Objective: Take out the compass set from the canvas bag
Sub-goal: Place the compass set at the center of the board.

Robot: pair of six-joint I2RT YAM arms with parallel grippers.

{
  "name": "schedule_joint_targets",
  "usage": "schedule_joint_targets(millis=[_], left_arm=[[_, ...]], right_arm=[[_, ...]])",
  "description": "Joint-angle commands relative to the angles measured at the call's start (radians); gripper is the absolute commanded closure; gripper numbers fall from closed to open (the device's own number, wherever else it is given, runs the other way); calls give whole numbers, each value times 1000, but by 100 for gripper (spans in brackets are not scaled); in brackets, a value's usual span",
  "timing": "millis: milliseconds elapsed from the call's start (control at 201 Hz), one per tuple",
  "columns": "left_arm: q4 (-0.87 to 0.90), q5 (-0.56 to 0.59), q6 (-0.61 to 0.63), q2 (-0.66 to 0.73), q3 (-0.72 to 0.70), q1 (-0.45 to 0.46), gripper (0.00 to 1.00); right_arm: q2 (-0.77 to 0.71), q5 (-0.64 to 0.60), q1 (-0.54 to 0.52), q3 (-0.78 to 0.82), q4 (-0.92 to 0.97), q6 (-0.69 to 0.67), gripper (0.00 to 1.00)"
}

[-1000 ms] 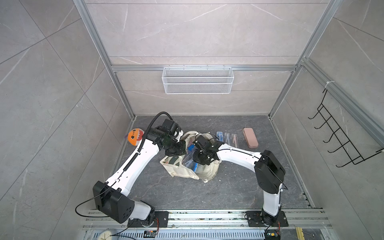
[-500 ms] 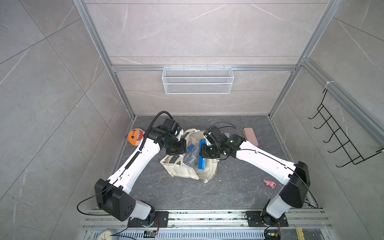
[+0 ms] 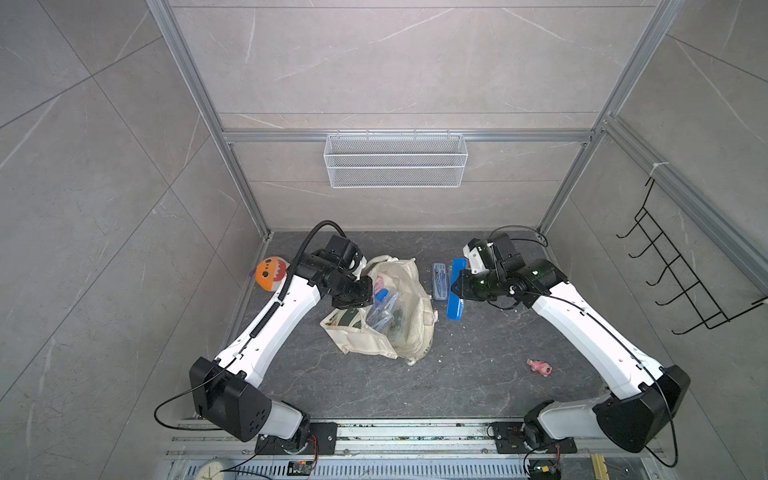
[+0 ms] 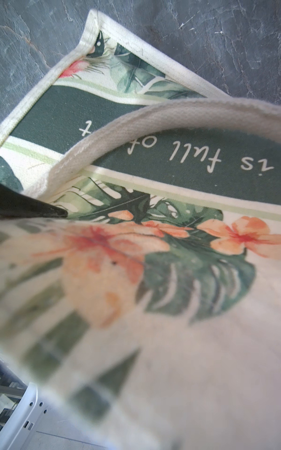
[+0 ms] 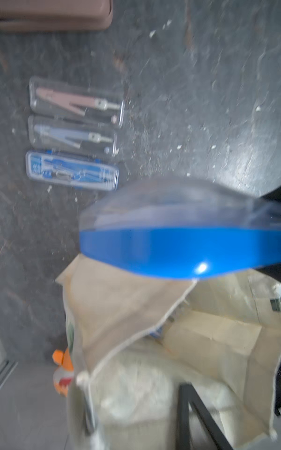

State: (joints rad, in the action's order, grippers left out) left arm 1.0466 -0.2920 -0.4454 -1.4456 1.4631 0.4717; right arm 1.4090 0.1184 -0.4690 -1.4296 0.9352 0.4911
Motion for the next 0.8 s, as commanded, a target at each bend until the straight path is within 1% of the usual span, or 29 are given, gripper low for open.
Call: schedule_joint_targets(millis=[0, 164, 284, 394, 598, 792], left_arm=[[-16, 2, -5, 15, 30, -1, 100], [-23, 1, -7, 24, 20, -2, 100], [-28, -1, -9, 28, 16, -1, 100], [-27, -3, -9, 33, 13, -1, 100], [-21, -3, -7, 43, 10, -2, 100], [-17, -7, -7, 42, 11, 0, 100]], right_arm=[[80, -93, 43, 35, 133, -60, 91], [215, -273, 51, 55, 197, -48, 91], [303, -384, 58, 84, 191, -43, 91], [373, -459, 67, 94, 183, -49, 91], [480, -563, 82, 90, 172, -74, 90], [548, -573, 94, 79, 149, -71, 89]])
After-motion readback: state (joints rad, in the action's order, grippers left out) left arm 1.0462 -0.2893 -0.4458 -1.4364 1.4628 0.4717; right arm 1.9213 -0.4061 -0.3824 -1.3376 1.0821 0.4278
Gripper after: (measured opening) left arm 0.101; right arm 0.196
